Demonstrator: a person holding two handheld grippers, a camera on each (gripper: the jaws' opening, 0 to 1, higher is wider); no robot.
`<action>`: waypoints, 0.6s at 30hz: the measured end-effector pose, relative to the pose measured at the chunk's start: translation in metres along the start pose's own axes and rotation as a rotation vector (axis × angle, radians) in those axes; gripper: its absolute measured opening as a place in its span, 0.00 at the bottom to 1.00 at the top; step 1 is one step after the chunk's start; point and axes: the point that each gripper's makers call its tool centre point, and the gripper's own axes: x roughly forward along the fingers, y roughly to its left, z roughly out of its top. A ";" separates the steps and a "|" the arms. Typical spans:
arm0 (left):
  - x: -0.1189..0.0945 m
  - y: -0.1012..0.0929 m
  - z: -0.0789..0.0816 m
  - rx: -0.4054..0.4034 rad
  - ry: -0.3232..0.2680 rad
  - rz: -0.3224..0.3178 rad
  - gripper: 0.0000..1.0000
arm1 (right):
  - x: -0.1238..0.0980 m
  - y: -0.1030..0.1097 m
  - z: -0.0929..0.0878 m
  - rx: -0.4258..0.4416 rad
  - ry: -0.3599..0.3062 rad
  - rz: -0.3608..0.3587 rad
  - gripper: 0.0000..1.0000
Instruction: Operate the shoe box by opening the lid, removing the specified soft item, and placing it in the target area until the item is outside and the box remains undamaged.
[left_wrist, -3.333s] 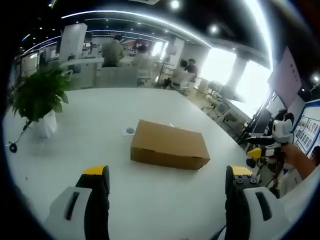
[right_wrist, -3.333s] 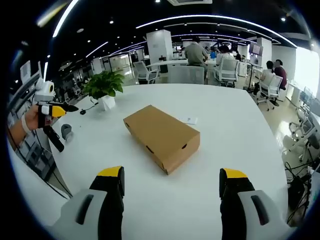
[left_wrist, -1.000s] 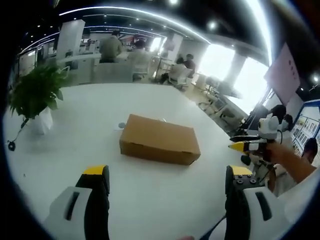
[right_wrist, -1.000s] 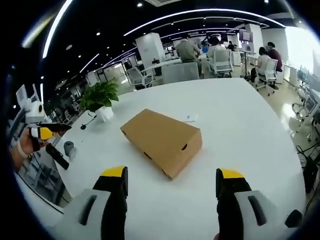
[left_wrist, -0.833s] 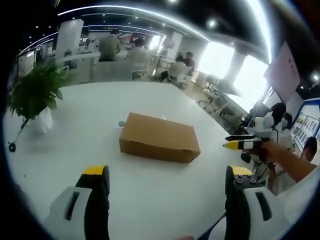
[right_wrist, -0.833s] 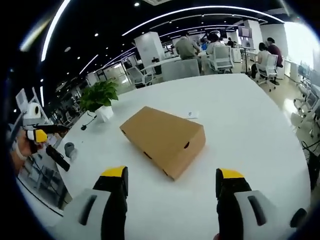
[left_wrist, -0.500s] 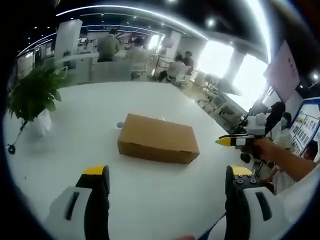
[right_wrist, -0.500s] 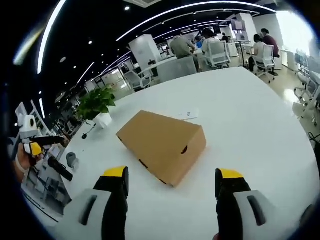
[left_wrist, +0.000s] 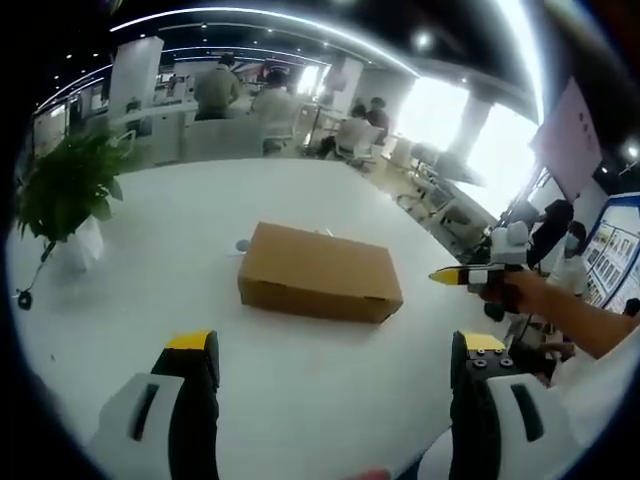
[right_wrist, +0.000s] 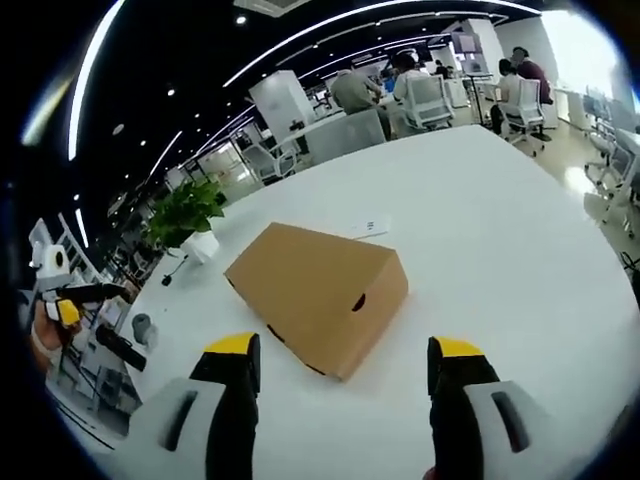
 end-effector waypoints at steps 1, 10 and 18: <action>0.001 0.000 0.001 0.000 -0.002 -0.001 0.99 | 0.002 0.000 0.000 0.006 0.000 0.002 0.69; 0.004 -0.002 0.005 0.013 -0.005 -0.007 0.99 | 0.013 -0.003 0.001 0.037 -0.004 0.003 0.69; 0.005 -0.005 0.003 0.017 0.001 -0.009 0.99 | 0.025 -0.015 0.004 0.081 -0.010 0.012 0.69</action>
